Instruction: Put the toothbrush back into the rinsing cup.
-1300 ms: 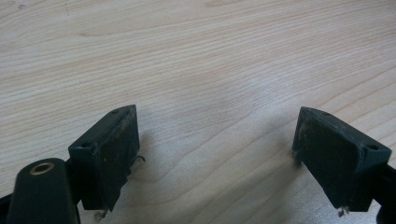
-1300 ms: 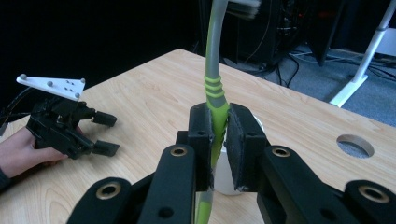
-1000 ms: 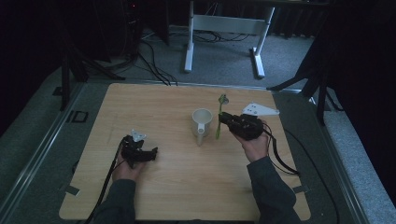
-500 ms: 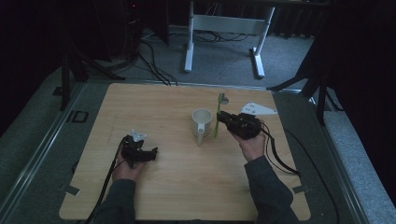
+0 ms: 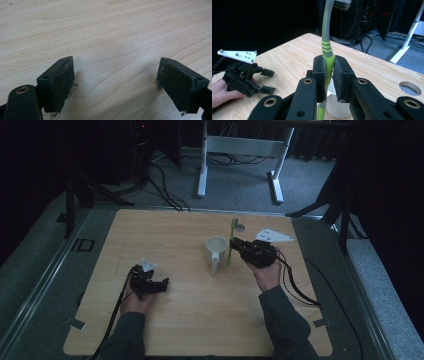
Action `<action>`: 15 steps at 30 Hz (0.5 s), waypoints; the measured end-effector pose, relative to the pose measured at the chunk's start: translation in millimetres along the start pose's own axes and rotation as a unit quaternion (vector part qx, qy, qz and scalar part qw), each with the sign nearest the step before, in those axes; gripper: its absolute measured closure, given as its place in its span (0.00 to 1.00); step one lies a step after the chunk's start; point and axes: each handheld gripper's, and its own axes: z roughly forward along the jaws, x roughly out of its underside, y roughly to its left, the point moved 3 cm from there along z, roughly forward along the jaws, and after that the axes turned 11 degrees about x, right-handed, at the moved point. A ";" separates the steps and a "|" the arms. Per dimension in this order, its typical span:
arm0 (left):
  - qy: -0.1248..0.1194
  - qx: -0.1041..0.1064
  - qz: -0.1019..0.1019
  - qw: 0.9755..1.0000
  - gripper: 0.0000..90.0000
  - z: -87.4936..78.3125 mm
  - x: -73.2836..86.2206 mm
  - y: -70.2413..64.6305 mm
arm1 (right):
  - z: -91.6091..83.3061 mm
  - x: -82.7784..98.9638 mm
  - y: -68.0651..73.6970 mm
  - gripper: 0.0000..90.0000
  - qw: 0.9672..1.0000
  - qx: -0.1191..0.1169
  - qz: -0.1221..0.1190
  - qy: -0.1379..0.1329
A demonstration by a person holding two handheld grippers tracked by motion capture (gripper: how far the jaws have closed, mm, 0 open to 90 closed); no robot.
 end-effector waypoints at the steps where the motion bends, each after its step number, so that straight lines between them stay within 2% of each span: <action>1: 0.000 0.000 0.000 1.000 0.17 0.0 0.0 0.0 | 0.2 -0.4 0.0 0.89 1.000 0.000 0.001 -0.001; 15: 0.000 0.000 0.000 1.000 0.17 0.0 0.0 0.0 | 2.4 -5.5 0.8 0.89 1.000 0.004 0.000 -0.016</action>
